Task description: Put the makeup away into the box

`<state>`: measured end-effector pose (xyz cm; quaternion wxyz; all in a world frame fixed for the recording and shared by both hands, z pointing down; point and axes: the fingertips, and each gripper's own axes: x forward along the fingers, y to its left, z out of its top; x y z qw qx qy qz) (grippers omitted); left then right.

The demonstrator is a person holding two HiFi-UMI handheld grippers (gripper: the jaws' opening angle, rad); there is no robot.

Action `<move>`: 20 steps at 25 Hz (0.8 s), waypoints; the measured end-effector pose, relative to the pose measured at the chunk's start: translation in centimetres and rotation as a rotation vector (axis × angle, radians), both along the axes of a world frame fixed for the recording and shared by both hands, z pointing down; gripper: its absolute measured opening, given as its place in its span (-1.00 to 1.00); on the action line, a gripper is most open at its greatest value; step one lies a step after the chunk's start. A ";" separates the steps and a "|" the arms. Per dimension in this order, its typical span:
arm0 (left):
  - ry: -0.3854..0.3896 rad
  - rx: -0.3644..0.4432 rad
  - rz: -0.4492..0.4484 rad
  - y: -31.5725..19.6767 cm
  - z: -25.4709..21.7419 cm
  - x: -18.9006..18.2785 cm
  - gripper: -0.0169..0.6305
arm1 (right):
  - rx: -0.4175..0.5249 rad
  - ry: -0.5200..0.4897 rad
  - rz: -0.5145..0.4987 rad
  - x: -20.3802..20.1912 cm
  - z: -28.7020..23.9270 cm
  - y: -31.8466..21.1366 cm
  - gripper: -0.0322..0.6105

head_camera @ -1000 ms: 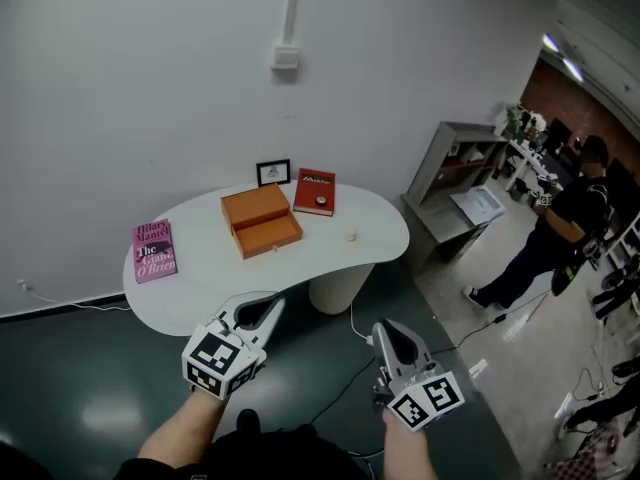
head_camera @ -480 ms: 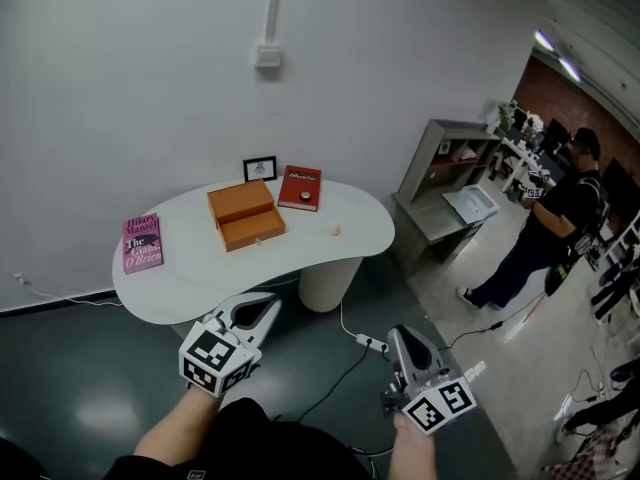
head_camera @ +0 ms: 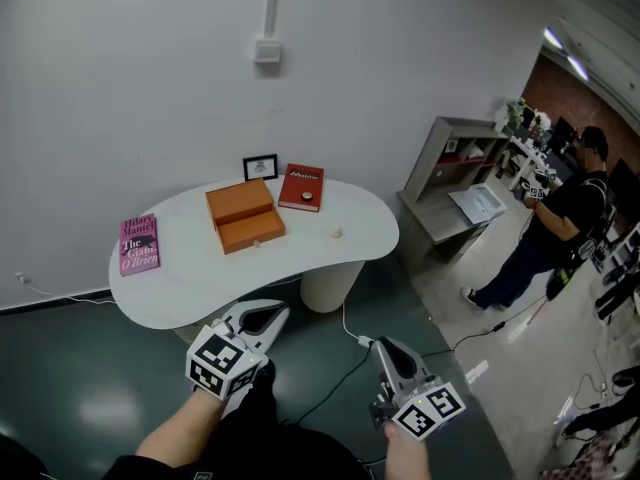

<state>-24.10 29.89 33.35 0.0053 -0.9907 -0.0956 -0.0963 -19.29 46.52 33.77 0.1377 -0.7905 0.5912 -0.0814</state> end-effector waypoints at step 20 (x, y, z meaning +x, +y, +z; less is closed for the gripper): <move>-0.006 -0.024 -0.001 -19.8 1.1 16.4 -0.91 | -0.089 -0.078 -0.024 17.0 2.5 -19.8 -0.78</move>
